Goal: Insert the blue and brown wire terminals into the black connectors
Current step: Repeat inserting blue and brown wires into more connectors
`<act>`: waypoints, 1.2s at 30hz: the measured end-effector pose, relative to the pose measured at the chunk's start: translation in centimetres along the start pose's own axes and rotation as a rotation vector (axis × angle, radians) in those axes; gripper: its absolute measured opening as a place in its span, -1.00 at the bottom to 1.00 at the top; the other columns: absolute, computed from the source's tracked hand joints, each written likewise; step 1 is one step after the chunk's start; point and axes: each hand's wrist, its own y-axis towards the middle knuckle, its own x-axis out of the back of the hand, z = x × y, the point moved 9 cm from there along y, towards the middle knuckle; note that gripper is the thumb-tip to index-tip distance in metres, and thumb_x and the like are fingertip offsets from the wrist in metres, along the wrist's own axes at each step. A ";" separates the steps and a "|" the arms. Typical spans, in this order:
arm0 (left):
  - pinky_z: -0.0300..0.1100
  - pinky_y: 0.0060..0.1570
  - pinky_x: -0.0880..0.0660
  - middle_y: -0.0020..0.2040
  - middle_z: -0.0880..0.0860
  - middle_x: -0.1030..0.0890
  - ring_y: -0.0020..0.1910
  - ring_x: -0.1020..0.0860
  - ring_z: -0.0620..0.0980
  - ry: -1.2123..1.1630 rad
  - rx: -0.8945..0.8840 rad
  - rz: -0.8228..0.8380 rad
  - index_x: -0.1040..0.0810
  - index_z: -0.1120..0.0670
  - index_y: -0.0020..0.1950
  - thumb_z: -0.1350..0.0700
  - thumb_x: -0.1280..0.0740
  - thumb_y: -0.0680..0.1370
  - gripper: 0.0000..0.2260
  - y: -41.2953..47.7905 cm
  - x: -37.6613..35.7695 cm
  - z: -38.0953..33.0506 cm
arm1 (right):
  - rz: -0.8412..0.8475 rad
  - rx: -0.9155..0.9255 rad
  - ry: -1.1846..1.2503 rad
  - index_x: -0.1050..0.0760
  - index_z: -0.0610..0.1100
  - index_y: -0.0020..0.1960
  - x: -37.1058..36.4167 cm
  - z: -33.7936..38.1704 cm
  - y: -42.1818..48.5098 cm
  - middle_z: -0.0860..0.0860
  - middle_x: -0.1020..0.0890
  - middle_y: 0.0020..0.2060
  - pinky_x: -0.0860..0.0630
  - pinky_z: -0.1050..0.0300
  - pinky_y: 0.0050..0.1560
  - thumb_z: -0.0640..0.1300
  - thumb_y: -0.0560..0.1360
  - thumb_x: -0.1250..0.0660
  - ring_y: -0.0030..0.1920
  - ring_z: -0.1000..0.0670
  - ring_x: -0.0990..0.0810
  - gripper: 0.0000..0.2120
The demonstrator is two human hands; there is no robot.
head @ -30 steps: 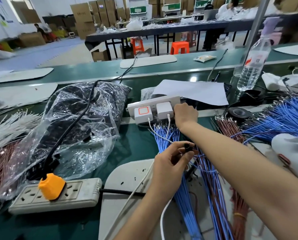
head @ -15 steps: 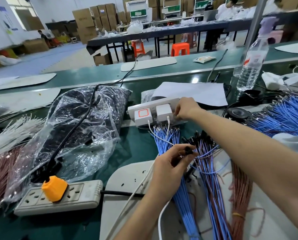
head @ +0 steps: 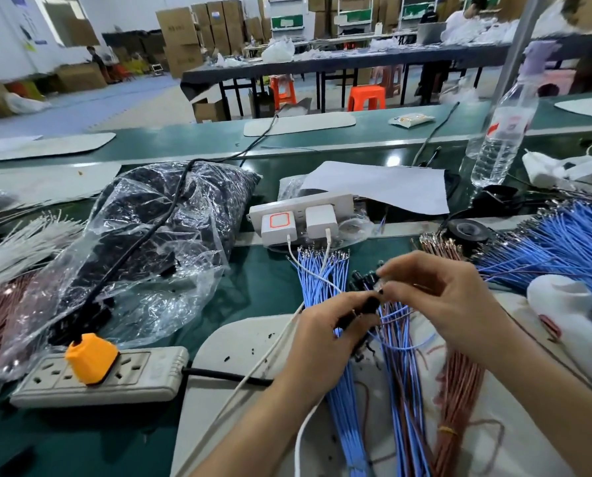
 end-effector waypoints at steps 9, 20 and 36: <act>-0.36 -0.08 -0.46 -0.09 -0.15 -0.62 -0.13 -0.57 -0.25 0.063 -0.067 -0.007 -0.58 -0.08 0.12 0.26 -0.37 0.47 -0.69 0.0 -0.1 -0.9 | -0.077 0.079 0.004 -0.61 0.03 -0.13 0.7 0.5 -2.4 0.14 -0.68 -0.27 -0.51 0.42 -0.16 -0.21 0.40 -0.44 -0.25 0.16 -0.65 -0.85; -0.47 -0.13 -0.39 -0.16 -0.12 -0.59 -0.20 -0.53 -0.29 0.175 -0.112 0.022 -0.62 0.06 0.16 0.27 -0.43 0.45 -0.70 0.0 -0.3 -1.2 | -0.089 0.260 -0.414 -0.63 -0.14 -0.14 0.1 2.2 -2.8 0.09 -0.63 -0.34 -0.50 0.35 -0.20 -0.36 0.36 -0.50 -0.28 0.14 -0.59 -0.83; -0.34 -0.18 -0.48 -0.18 -0.01 -0.68 -0.22 -0.62 -0.13 -0.160 0.143 -0.032 -0.61 0.12 -0.06 0.27 -0.48 0.42 -0.86 -0.2 0.3 1.0 | -0.038 -0.075 -0.029 -0.61 -0.03 -0.18 0.5 -1.5 -2.1 0.02 -0.67 -0.33 -0.55 0.31 -0.21 -0.30 0.41 -0.45 -0.32 0.09 -0.63 -0.82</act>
